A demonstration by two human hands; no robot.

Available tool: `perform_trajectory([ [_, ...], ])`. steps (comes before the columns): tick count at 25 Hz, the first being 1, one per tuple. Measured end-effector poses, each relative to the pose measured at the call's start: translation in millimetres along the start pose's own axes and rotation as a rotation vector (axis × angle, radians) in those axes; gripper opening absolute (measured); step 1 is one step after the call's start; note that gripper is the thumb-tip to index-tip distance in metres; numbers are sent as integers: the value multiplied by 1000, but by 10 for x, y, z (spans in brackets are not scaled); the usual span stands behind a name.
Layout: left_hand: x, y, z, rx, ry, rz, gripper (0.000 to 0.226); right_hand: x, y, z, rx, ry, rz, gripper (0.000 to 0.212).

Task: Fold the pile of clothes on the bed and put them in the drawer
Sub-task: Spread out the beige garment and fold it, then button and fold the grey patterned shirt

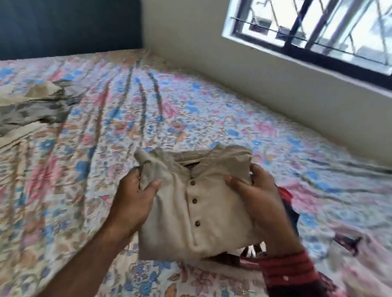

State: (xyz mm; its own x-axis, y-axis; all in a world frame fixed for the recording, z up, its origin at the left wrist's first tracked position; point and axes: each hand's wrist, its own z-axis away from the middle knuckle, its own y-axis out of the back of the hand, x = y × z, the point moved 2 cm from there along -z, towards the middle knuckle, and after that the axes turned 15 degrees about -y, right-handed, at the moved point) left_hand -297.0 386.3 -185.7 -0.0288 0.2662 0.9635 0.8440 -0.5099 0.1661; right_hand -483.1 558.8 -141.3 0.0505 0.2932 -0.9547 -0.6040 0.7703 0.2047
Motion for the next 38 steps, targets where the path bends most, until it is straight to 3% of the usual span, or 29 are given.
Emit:
perform_trajectory([
  [3,274,-717,-186,-121,-65,44,18,47,661,-74,156,-38,-167,29],
  [6,191,-1218,-198,-207,17,92,22,483,1107,-268,258,-152,-203,39],
  [11,-194,-1331,58,-246,107,84,51,1153,1128,-401,433,-261,243,57],
  [14,-196,-1207,-16,-180,59,-4,38,906,1022,-388,741,-130,654,59],
  [16,-134,-1067,-95,-141,35,-24,29,642,819,-345,806,45,642,61],
  [19,-82,-738,-248,-81,6,-80,17,337,186,-366,575,225,462,50],
  [22,-145,-90,-346,26,0,-172,19,120,-808,-420,297,283,395,35],
  [25,-359,713,-358,132,45,-261,24,-26,-1869,-449,46,337,437,16],
  [29,-539,2000,-344,354,119,-371,25,-361,-3356,-374,-238,470,605,13],
  [35,-798,3638,-266,600,209,-441,25,-725,-5111,-120,-383,696,782,13],
  [38,-950,4208,-278,643,245,-492,26,-786,-5824,-88,-420,781,882,13],
])
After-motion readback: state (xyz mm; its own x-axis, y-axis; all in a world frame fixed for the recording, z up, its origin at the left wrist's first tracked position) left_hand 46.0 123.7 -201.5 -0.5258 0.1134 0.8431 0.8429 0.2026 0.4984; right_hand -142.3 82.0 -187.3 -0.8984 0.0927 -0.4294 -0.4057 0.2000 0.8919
